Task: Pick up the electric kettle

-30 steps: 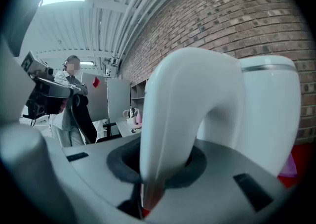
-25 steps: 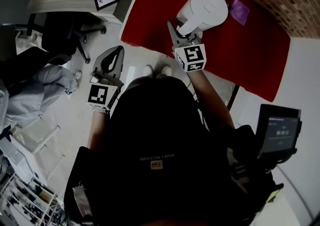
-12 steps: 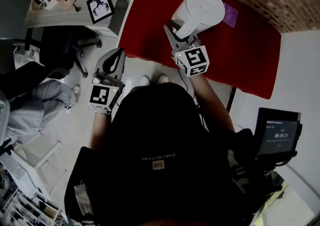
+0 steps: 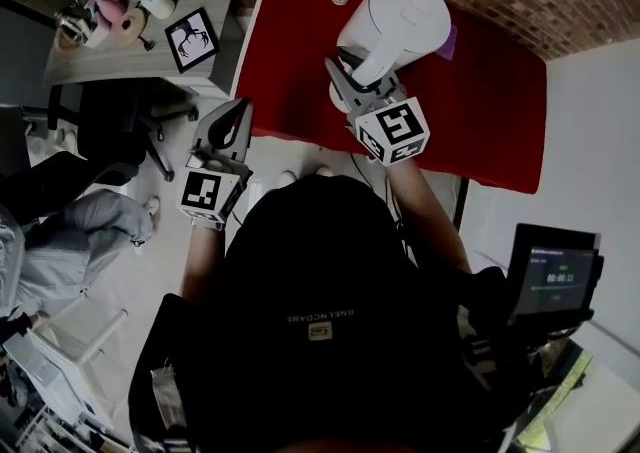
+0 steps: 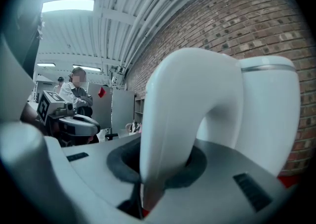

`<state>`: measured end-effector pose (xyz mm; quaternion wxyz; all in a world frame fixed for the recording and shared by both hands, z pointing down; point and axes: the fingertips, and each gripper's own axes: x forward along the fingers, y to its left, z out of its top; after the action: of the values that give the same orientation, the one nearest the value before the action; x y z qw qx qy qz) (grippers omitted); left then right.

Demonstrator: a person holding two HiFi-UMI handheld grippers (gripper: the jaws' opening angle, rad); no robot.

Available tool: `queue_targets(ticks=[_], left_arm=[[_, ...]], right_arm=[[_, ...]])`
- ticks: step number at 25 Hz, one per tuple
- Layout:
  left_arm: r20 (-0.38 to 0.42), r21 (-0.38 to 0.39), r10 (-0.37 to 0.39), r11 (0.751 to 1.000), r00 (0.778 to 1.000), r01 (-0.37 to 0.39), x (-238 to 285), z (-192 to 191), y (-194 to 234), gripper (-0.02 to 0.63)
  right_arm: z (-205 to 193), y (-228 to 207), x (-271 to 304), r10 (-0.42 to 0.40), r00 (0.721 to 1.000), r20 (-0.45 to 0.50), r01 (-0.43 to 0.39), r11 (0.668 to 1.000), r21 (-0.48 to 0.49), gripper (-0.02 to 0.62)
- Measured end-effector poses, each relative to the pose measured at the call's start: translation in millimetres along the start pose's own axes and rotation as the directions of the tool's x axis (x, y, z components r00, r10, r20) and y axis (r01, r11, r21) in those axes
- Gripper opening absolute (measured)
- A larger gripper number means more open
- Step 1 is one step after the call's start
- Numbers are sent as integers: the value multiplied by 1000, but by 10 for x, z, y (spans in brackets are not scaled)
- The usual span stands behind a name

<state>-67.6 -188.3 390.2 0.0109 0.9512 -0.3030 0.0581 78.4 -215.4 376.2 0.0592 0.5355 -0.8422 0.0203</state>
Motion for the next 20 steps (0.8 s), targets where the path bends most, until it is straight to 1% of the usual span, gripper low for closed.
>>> queue_targets(ticks=[6, 11, 15, 20], left_arm=[[32, 17, -49, 999, 998, 49, 141, 136, -78, 6], [41, 34, -103, 994, 994, 102, 263, 198, -221, 6], [52, 13, -131, 991, 990, 131, 364, 267, -326, 6], [48, 14, -177, 984, 983, 177, 517, 265, -441, 6]], right_arm=[[266, 15, -177, 7, 1000, 9, -7, 999, -31, 69], [357, -4, -387, -4, 1000, 5, 4, 999, -40, 69], [368, -66, -558, -33, 999, 2, 33, 999, -28, 69], [262, -212, -723, -88, 996, -22, 88, 996, -23, 69]])
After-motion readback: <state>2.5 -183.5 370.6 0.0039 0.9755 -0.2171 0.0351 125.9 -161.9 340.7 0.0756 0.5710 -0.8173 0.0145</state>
